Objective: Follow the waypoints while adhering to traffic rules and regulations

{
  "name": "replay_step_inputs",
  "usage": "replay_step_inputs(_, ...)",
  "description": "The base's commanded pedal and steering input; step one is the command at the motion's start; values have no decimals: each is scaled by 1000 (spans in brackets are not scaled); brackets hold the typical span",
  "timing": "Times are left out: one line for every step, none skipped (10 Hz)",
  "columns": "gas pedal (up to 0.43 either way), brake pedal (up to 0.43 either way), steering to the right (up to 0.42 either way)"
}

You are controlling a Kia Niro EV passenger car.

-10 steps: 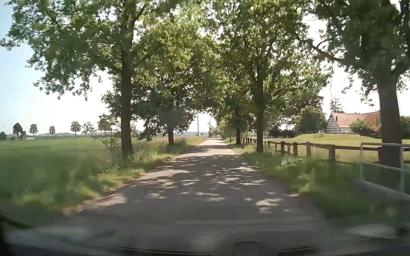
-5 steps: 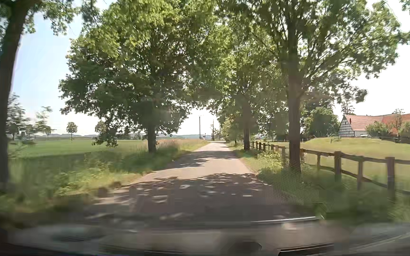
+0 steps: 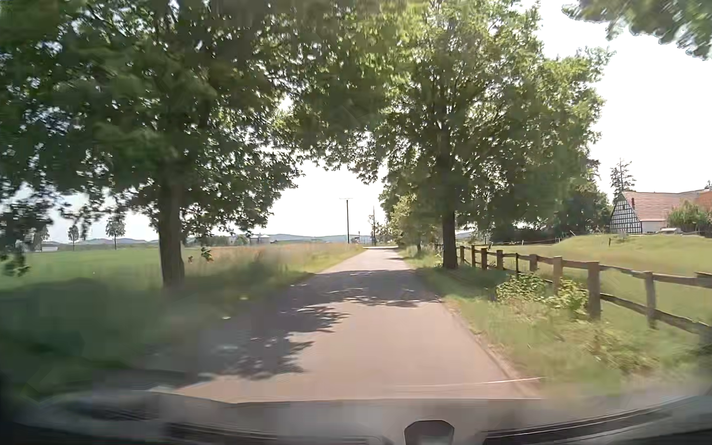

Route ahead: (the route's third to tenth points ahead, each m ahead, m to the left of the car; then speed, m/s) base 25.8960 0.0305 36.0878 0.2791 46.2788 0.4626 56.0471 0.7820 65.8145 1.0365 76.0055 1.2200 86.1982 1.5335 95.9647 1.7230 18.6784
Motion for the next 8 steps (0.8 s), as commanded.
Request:
replay_step_inputs(169,6,-4)
replay_step_inputs(169,6,-4)
replay_step_inputs(169,6,-3)
replay_step_inputs(157,6,-3)
replay_step_inputs(157,6,-3)
replay_step_inputs(157,6,-3)
replay_step_inputs(150,6,-3)
replay_step_inputs(150,6,-3)
